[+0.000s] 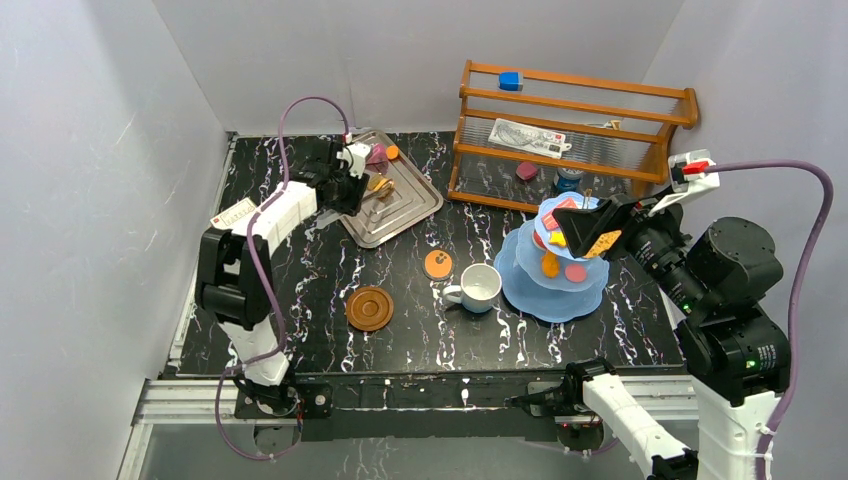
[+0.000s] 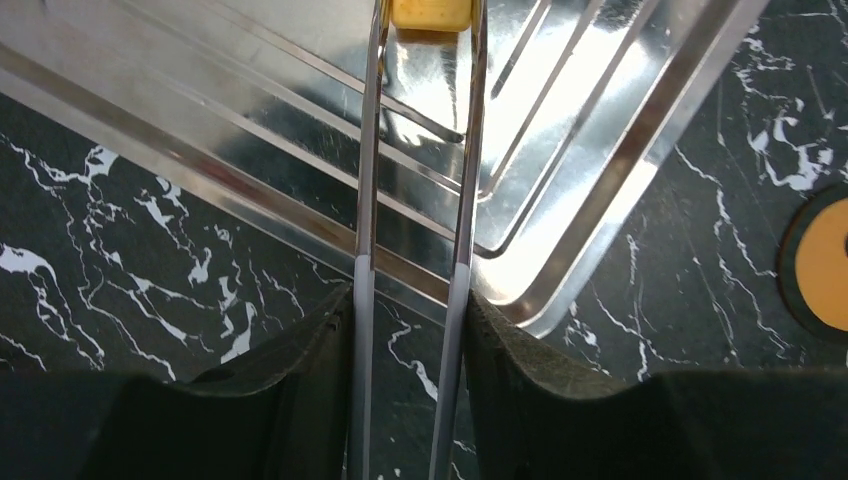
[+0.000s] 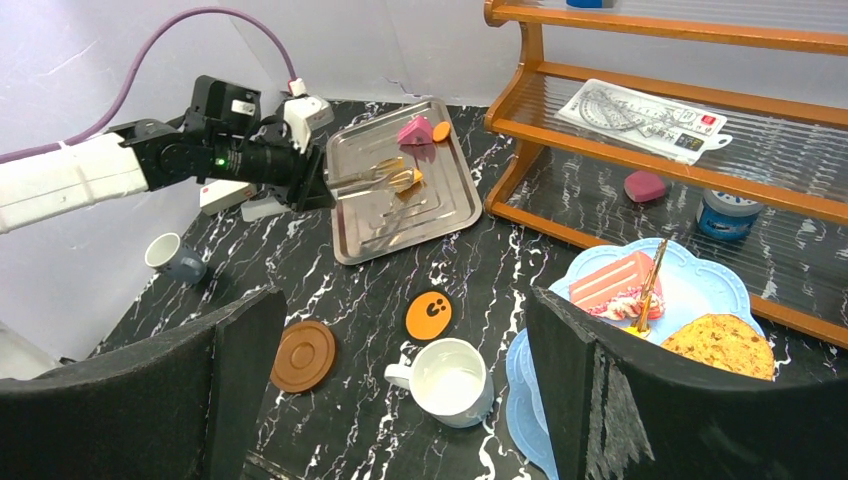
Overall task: Serve the afternoon tea
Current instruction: Pick up the desert from the tray.
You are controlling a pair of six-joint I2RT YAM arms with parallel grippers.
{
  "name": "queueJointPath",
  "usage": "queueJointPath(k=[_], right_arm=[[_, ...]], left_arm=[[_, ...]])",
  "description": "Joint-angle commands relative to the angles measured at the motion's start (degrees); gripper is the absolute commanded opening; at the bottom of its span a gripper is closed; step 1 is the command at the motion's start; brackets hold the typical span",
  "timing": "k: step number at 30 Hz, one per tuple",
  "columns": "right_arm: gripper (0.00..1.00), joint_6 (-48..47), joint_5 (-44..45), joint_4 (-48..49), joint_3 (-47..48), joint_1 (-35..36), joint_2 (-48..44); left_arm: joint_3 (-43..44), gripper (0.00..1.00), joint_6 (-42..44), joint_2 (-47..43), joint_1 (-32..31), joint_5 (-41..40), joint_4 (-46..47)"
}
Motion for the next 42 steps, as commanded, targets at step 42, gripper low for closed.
queueJointPath(k=[42], right_arm=[[0.99,0.88,-0.51,2.64,2.65,0.0,0.78]], left_arm=[[-7.2,0.24,-10.33,-29.25,-30.1,7.38,-4.68]])
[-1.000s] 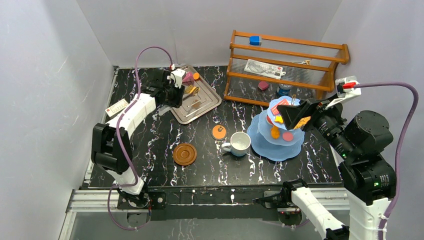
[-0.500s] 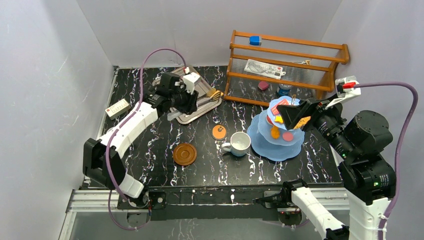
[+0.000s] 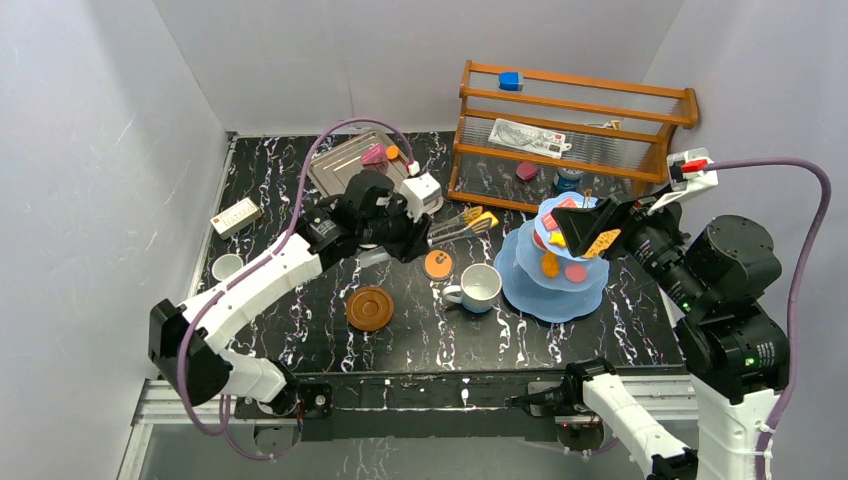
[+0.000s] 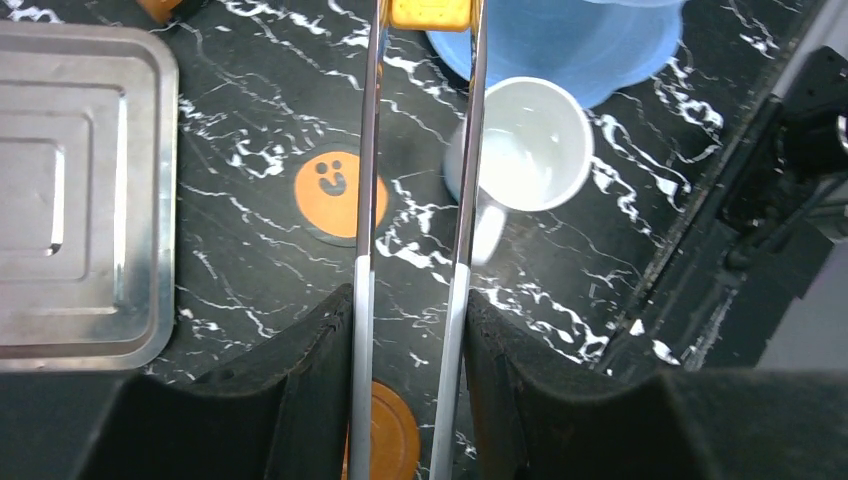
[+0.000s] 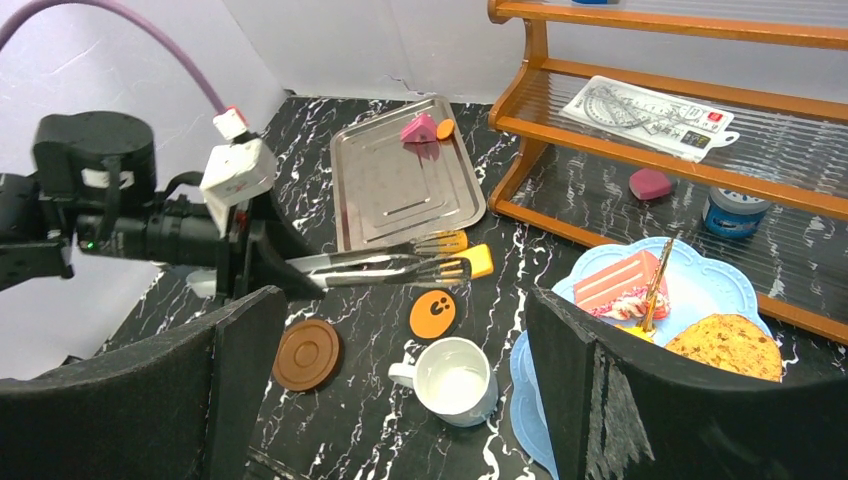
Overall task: Serve the afternoon tea
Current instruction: Pick up the desert from the tray, then place the desert on the desert table.
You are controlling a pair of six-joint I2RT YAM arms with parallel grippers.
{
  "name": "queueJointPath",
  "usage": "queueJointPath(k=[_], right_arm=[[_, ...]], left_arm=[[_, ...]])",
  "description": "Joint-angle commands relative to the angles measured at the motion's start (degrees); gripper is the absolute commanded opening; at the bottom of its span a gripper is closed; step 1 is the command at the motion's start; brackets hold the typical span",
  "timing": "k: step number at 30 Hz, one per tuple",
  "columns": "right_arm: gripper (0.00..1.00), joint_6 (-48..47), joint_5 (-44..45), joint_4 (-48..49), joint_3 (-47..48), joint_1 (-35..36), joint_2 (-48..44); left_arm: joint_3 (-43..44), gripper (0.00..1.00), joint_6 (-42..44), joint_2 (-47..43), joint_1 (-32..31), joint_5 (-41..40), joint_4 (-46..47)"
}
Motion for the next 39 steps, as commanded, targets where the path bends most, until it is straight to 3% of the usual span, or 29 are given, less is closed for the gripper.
queueJointPath(k=[1,10,17,39], right_arm=[[0.99,0.45,0.21,2.64,2.83,-0.06,0.62],[0.99,1.56,0.78,3.37,3.01,0.0,0.88],[0.99,1.68,1.0,3.35,4.89,-0.02,2.14],[0.99,1.51,0.34,3.98,5.33,-0.02,1.77]], left_arm=[[-0.8,0.24,-2.6,-5.12,-4.94,-2.85,0.8],[-2.1,0.24,-6.47,-5.02,-17.24,-8.37,1.57],[-4.88,0.24,-8.85,-1.1,-24.06,-10.79,9.73],[2.22,0.24,-8.06,16.44,-27.66,-16.39,16.14]])
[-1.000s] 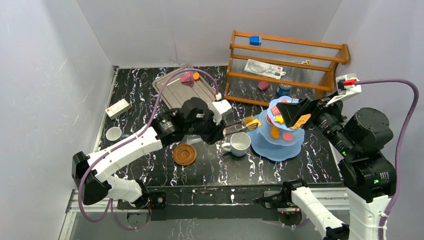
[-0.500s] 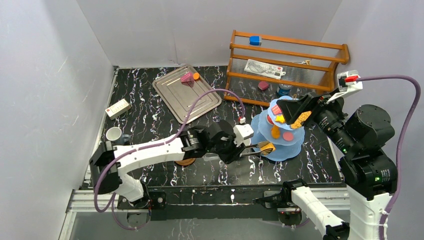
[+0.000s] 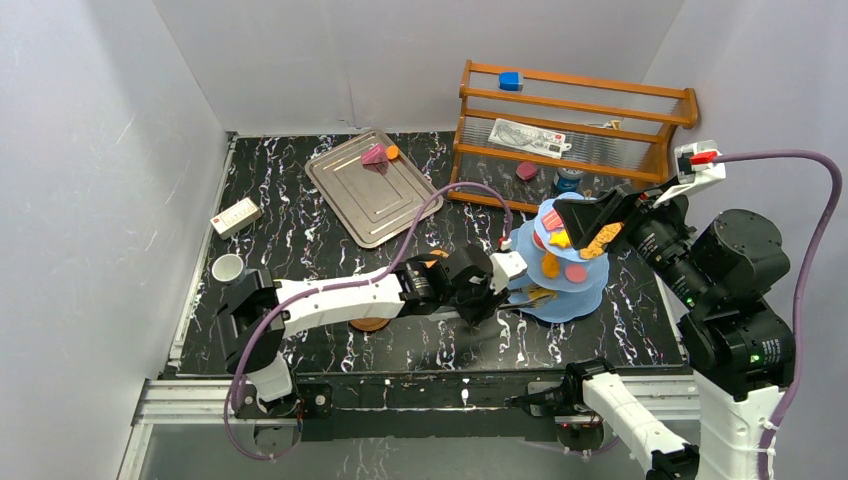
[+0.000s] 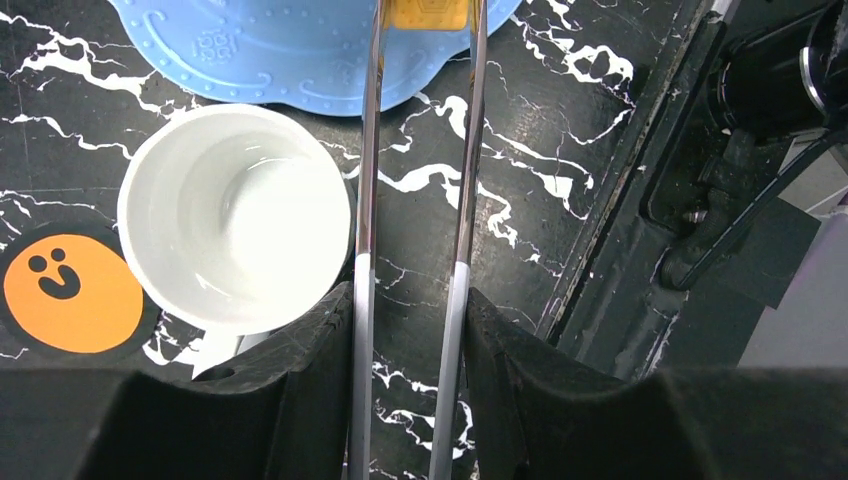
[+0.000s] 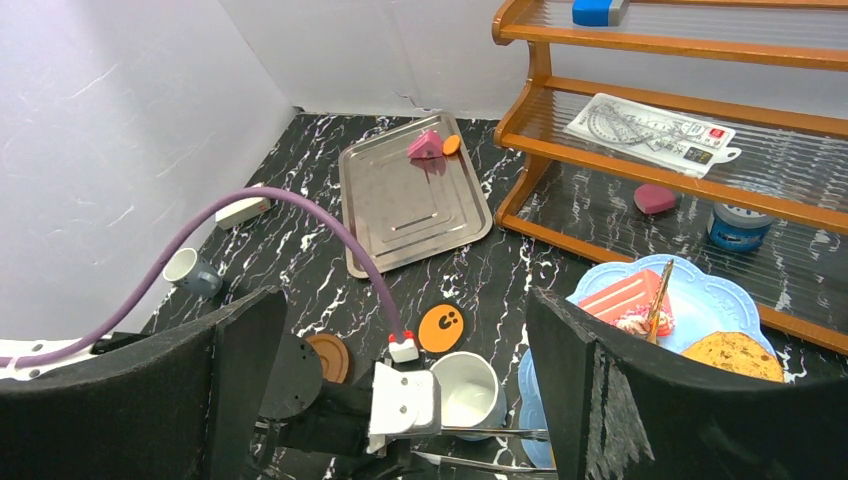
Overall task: Serve the afternoon tea
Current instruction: Place the desert on the desert table.
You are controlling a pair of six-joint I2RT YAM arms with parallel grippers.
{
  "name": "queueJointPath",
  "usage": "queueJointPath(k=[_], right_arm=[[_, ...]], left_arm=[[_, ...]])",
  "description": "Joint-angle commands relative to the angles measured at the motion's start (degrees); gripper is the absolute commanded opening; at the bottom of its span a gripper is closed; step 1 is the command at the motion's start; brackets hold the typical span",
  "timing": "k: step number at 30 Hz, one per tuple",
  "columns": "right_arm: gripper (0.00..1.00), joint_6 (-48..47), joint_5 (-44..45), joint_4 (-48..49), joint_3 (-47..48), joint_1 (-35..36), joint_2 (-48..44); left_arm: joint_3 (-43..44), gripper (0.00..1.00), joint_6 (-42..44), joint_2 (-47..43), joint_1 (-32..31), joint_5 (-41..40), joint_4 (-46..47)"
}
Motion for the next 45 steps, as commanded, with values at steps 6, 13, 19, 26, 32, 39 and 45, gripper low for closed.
queueJointPath(k=[6,13,19,26,32,39,45], right_arm=[[0.99,0.17,-0.29,3.81,2.46,-0.05,-0.14],[0.99,0.06,-0.36,3.67,2.45,0.0,-0.56],[0.98,-0.18,0.67,2.95,2.81,-0.02,-0.63],[0.99,0.07,0.2,2.6,2.74,-0.06,-0.27],[0.99,0.33,-0.07,3.13,1.92,0.02,-0.93],[0.99,0.53,0.7,2.68,2.39,-0.06,-1.35],[0.99,0.29,0.07,2.33,3.18,0.0,-0.4]], left_arm=[[5.76,0.24,-0.59,4.62,-2.17,-3.28,3.78],[6.51,0.25,-0.43,8.15,-2.79,-6.74,6.27],[7.21,0.25,-0.01,9.5,-3.05,-7.53,8.69],[7.9,0.28,0.66,11.35,-3.14,-8.28,10.55],[8.23,0.32,1.67,12.51,-3.23,-8.33,10.78],[8.23,0.39,1.89,12.06,-3.23,-6.95,10.79],[7.72,0.37,1.88,10.57,-3.23,-6.92,9.23]])
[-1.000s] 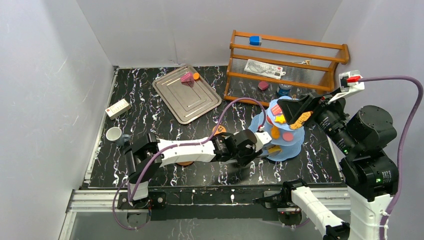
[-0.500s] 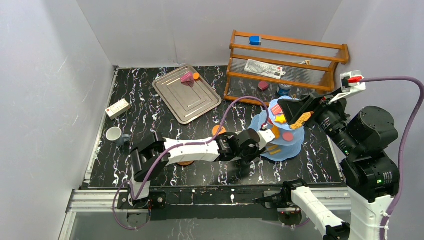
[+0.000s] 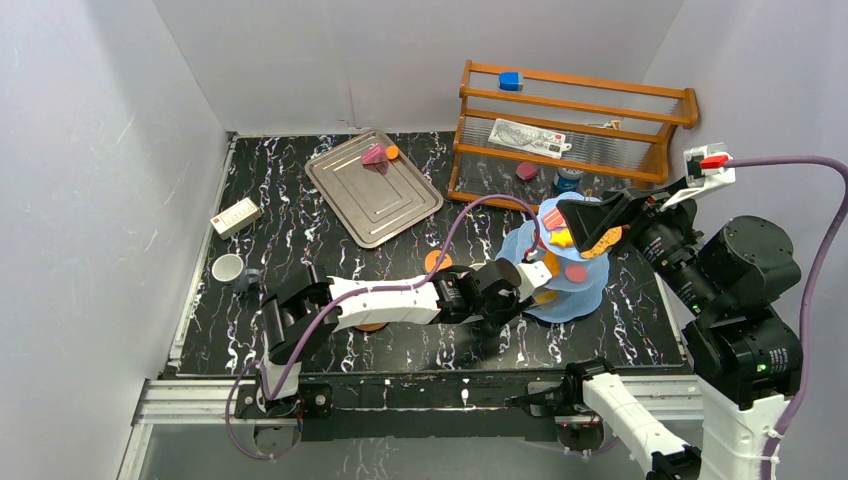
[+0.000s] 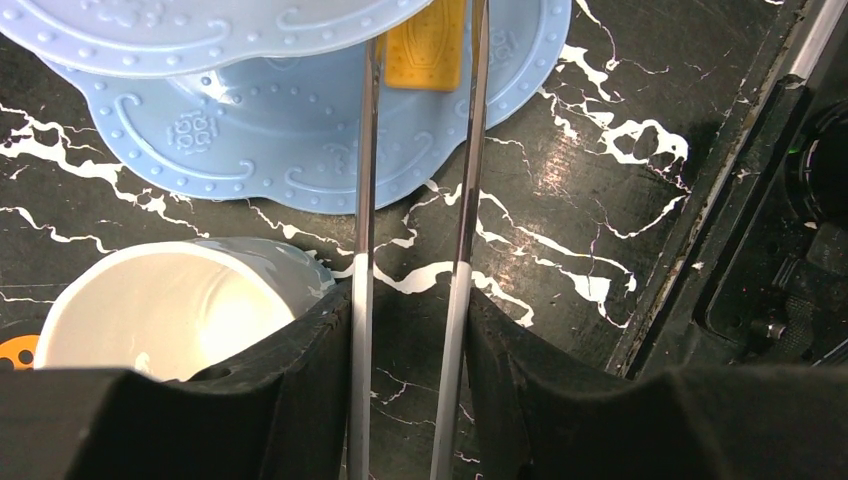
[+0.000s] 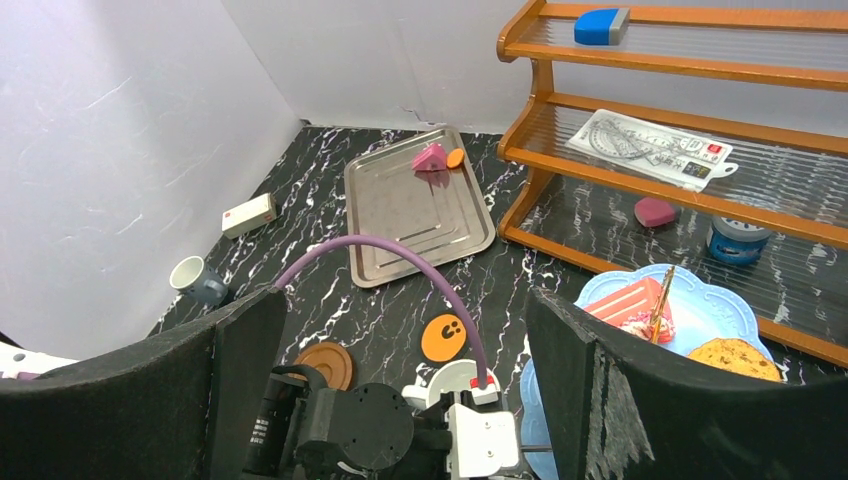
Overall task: Serve the afternoon tea
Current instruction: Place the desert on the desert table.
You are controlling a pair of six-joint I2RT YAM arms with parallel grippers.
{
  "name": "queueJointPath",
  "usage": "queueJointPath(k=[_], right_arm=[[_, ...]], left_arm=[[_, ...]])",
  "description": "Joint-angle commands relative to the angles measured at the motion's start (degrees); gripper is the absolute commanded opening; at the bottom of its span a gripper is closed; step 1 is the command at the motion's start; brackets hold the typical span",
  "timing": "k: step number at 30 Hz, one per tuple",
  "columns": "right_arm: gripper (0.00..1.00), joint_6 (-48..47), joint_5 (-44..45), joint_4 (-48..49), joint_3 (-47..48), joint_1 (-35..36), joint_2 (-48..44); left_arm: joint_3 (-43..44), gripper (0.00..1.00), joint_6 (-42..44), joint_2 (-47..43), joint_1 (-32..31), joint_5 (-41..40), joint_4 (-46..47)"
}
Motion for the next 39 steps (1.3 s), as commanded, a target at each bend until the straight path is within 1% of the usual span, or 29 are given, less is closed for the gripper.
queueJointPath(k=[1,9,14,25,29,31,35,39], right_arm=[[0.99,0.13,0.11,2.18,2.08,-0.02,0.18],[0.99,-0.31,0.32,2.36,1.62,-0.05,0.08],[0.99,-0.24,0.04,2.69,1.18,0.01,0.11],[0.99,-0.18,0.16,2.88,1.16,-0.02,0.44],[0.99,-0.05,-0.19,3.06,1.12,-0.06,0.5],[0.99,-0.06,-0.09,2.98,1.13,0.0,0.48],[0.99,-0.2,-0.22,2.87,0.62,0.02,0.26],[0.99,0.28,-0.86,3.82,-1.19,-0.01,-0.75]], left_arm=[[2.04,0.35,0.54,-2.71,-0.24,-0.13,0.38],[1.39,0.34,-0.56,-7.88,-0.24,-0.13,-4.19],[0.85,0.34,-1.81,-11.14,-0.24,1.42,-6.75],[-2.33,0.34,-5.35,-19.61,-0.18,4.04,-15.9],[-3.48,0.34,-6.24,-22.39,-0.24,2.33,-18.48],[-3.51,0.34,-7.64,-23.57,-0.24,-0.24,-20.1],[-1.09,0.36,-9.12,-24.31,-0.08,-5.99,-24.22],[1.88,0.36,-8.84,-23.58,1.07,-8.65,-27.19]])
